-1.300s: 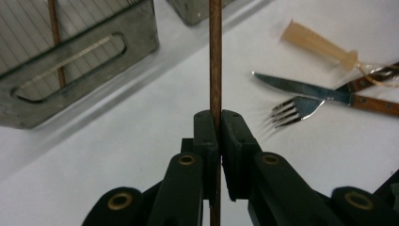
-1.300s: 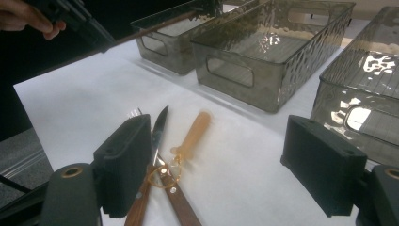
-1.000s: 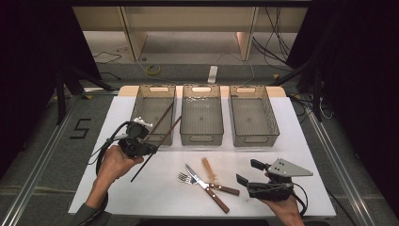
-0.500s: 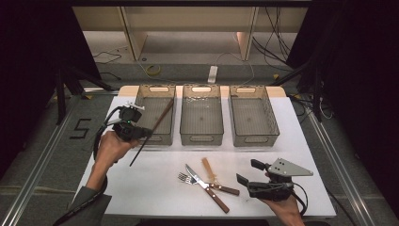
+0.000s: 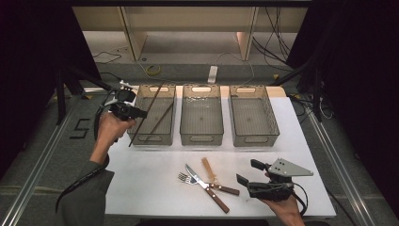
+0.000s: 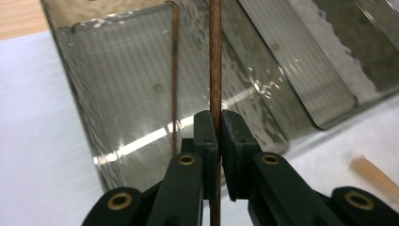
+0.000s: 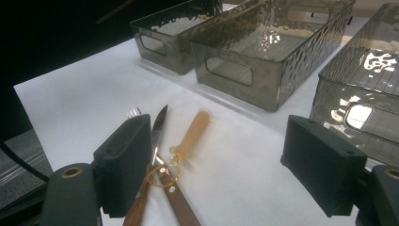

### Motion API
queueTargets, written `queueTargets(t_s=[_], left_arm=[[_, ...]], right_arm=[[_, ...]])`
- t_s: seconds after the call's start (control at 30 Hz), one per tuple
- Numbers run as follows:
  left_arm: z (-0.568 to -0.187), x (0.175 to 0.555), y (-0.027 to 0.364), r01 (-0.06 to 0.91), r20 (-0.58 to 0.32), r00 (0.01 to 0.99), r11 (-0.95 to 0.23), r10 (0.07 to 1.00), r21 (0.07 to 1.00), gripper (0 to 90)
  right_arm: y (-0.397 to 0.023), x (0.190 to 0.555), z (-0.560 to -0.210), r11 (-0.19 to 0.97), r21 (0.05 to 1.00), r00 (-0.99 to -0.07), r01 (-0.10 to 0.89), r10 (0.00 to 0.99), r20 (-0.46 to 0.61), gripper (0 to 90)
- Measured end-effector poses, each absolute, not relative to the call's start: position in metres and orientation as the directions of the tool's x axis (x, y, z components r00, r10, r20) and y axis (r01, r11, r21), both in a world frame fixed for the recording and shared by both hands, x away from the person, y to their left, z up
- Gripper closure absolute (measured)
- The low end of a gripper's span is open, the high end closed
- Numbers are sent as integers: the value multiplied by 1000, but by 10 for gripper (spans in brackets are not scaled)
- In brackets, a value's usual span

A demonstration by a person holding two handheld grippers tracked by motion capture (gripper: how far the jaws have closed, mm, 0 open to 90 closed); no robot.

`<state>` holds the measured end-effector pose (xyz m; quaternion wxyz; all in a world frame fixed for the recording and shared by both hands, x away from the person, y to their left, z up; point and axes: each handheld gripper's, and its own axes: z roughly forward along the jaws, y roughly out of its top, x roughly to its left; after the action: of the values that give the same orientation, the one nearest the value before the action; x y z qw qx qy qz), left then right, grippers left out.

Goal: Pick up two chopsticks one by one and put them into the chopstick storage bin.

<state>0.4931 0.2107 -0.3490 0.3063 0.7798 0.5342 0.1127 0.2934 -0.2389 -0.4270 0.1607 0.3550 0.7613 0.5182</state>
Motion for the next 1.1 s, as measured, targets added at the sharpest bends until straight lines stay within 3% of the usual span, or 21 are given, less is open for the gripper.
queueTargets(t_s=[0.53, 1.1], left_arm=[[-340, 530, 202, 726, -67, 419, -289, 906, 624, 846], [-346, 551, 203, 713, -81, 394, -249, 915, 655, 846]], right_arm=[[-238, 294, -428, 213, 904, -705, 372, 698, 126, 250], [-237, 293, -427, 211, 906, -718, 366, 684, 131, 250]])
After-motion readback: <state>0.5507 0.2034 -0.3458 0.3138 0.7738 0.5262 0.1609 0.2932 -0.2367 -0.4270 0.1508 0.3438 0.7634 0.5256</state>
